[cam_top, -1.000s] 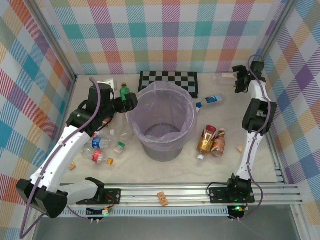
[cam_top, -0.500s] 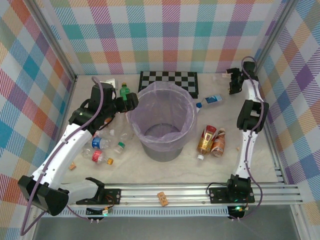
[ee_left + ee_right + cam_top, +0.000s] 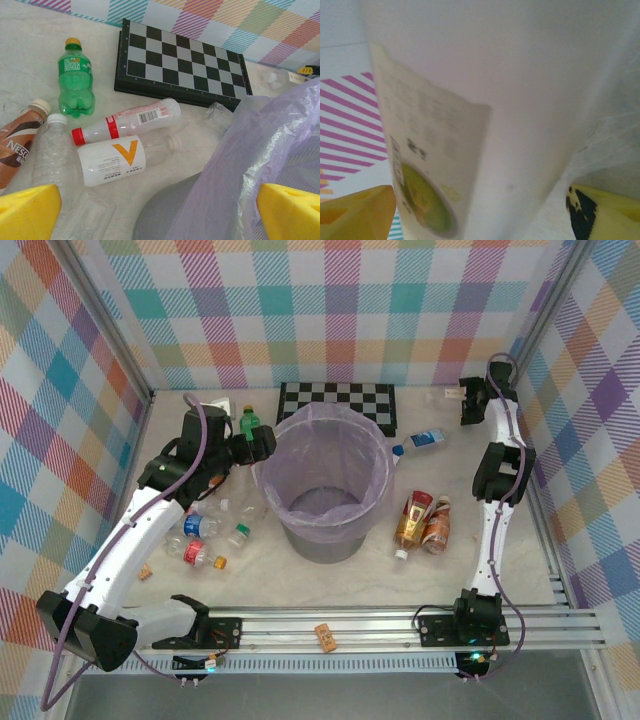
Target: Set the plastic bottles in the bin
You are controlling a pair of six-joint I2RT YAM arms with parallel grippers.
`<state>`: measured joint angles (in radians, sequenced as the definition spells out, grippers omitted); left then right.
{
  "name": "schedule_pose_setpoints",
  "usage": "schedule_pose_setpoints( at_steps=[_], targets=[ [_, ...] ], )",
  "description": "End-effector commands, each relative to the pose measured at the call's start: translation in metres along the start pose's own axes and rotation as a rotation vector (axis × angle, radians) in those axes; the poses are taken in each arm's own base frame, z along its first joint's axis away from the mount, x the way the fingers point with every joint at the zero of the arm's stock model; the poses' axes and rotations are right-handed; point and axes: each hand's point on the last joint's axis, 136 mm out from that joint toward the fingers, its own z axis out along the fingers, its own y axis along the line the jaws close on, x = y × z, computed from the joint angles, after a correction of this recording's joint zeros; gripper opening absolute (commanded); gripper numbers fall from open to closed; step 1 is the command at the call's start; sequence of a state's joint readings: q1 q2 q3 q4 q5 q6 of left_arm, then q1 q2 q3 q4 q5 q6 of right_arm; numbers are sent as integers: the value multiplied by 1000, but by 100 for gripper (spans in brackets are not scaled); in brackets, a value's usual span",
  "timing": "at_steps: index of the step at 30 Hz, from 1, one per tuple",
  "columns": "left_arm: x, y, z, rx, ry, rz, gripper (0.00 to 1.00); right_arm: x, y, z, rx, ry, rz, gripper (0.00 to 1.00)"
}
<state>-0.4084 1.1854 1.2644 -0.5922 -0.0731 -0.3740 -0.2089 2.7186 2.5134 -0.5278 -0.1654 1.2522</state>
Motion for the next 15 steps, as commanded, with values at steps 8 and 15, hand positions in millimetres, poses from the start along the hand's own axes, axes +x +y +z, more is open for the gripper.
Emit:
schedule_pose_setpoints(
  at_steps=[8, 15],
  targets=[
    [-3, 0, -4, 2, -26, 10, 100, 0, -39, 23, 74, 20, 26, 65],
    [-3, 0, -6, 1, -25, 9, 100, -4, -14, -13, 9, -2, -9, 58]
  ],
)
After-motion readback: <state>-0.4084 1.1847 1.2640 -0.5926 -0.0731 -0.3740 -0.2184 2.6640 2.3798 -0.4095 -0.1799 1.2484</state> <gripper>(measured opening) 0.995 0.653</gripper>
